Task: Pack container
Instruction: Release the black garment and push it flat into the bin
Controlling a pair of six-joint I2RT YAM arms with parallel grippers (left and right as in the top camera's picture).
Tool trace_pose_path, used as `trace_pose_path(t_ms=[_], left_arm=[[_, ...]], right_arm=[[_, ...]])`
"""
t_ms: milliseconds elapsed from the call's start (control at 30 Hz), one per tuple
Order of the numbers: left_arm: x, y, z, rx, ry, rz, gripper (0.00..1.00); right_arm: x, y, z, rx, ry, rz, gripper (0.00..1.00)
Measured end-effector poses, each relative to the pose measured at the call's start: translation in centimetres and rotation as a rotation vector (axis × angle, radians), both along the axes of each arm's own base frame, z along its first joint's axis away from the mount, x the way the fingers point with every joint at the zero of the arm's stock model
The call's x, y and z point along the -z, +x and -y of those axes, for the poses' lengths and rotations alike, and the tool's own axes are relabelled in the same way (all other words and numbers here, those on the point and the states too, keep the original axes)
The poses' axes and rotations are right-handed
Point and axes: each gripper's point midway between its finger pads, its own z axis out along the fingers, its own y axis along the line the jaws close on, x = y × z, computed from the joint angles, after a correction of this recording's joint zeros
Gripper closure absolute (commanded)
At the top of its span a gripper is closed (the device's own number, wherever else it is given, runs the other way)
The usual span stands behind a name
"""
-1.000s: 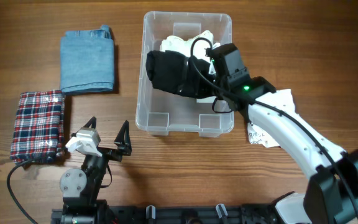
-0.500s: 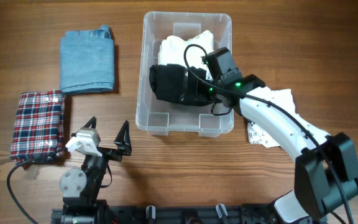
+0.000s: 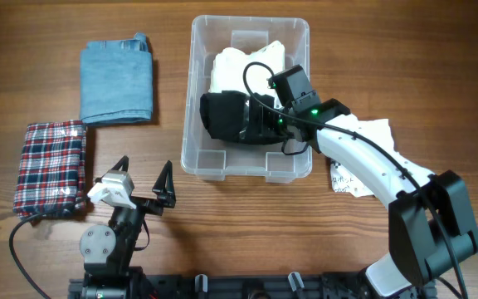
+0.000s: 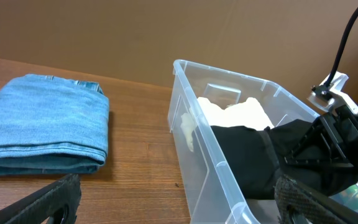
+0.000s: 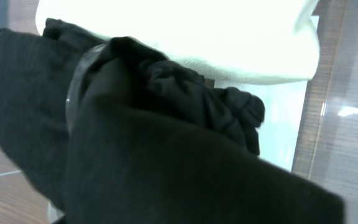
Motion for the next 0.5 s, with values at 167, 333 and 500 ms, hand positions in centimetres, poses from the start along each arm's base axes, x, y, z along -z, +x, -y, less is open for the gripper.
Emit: trace_pose_path(t_ms=[167, 333, 500], left_arm=[[0.0, 0.0, 0.0, 0.000, 0.000, 0.000, 0.00], [0.0, 0.0, 0.0, 0.000, 0.000, 0.000, 0.00], [0.0, 0.0, 0.0, 0.000, 0.000, 0.000, 0.00]], right_arm=[[0.0, 0.0, 0.0, -0.002, -0.001, 0.003, 0.37], [-0.4, 0.0, 0.4, 0.007, -0.024, -0.008, 0.37], [-2.9, 0.3, 0.4, 0.012, -0.044, -0.023, 0.36]])
